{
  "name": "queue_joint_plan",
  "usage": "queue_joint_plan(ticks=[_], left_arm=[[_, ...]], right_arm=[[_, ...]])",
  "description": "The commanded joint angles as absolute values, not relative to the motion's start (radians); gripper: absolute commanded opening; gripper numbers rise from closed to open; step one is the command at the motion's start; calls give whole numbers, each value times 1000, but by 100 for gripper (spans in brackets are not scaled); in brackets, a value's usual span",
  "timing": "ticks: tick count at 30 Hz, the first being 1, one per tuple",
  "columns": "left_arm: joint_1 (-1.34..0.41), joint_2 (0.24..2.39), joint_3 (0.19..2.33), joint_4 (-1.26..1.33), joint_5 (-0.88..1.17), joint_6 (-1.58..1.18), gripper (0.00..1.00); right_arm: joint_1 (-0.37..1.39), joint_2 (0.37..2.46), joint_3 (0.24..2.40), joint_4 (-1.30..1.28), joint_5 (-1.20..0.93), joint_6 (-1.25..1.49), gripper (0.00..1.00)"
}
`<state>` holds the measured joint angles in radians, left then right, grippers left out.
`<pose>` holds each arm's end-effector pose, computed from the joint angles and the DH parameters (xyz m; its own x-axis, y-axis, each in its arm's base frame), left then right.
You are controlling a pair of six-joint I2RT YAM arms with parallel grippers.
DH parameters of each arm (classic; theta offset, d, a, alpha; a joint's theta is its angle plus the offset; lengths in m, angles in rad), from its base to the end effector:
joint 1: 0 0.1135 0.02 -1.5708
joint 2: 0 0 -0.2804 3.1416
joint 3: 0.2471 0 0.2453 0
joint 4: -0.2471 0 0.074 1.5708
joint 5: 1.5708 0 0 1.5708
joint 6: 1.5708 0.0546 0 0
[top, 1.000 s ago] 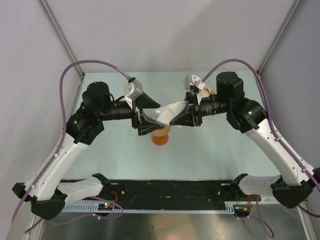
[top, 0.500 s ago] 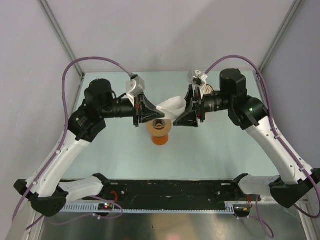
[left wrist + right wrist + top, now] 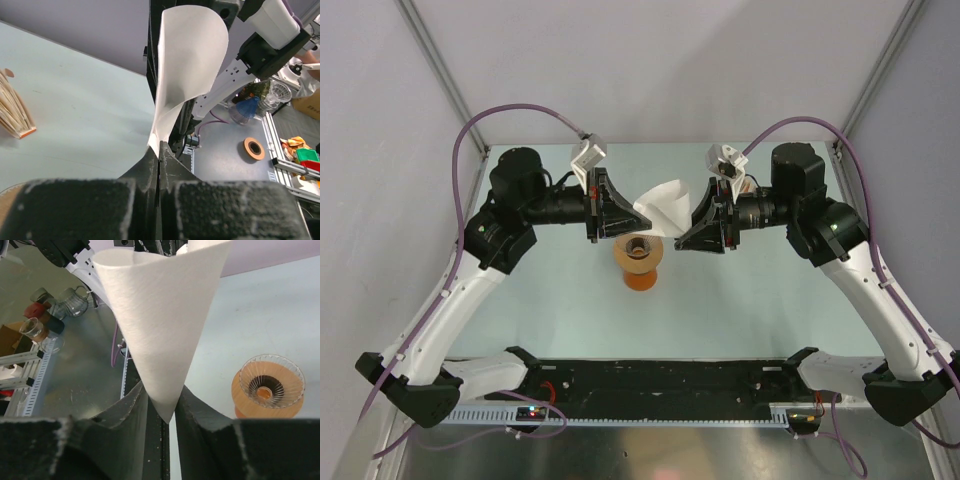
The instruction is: Place the coffee filter in the dripper
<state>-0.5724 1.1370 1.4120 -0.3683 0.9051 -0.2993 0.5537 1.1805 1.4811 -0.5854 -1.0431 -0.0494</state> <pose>0.1634 -0.1564 0.4802 -0.3675 0.0202 -0.9298 0.9256 0.1057 -0.3636 0.1624 0.1559 0.4720 -0.1908 -0.1472 -0.9705 -0.9807 -0.0150 0.1951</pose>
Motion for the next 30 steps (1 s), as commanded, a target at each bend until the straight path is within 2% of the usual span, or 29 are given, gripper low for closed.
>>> queue_joint_plan(ticks=[1, 3, 5, 8, 10, 12, 14, 20, 22, 24, 27, 29, 30], left_arm=[[-567, 1129, 1425, -318, 952, -355, 0], [-567, 1127, 1419, -318, 948, -354, 4], [-567, 1123, 1417, -317, 933, -349, 22], [-566, 1105, 1416, -316, 900, -315, 65], [-570, 1091, 1416, -315, 874, -277, 84], [-582, 1086, 1420, -315, 858, -238, 96], [-603, 1088, 1422, -315, 842, -205, 99], [-659, 1118, 1435, -316, 794, -149, 99], [-662, 1132, 1448, -316, 790, -149, 92], [-664, 1142, 1459, -316, 805, -155, 75], [-663, 1143, 1459, -316, 852, -172, 44], [-664, 1139, 1451, -316, 880, -180, 26], [-664, 1134, 1446, -315, 889, -184, 19]], right_arm=[[564, 1170, 1491, -555, -1031, -80, 27], [564, 1170, 1494, -557, -1027, -77, 18], [564, 1170, 1496, -561, -1021, -72, 10], [565, 1168, 1497, -564, -1016, -59, 2], [568, 1169, 1496, -565, -1017, -48, 1], [573, 1171, 1495, -564, -1022, -35, 0], [577, 1176, 1494, -558, -1033, -13, 0], [607, 1186, 1493, -556, -1042, 27, 0], [613, 1186, 1493, -557, -1037, 32, 0], [615, 1185, 1493, -558, -1035, 35, 0], [606, 1180, 1493, -562, -1030, 40, 3], [592, 1176, 1493, -553, -1025, 56, 9], [583, 1175, 1494, -542, -1021, 70, 17]])
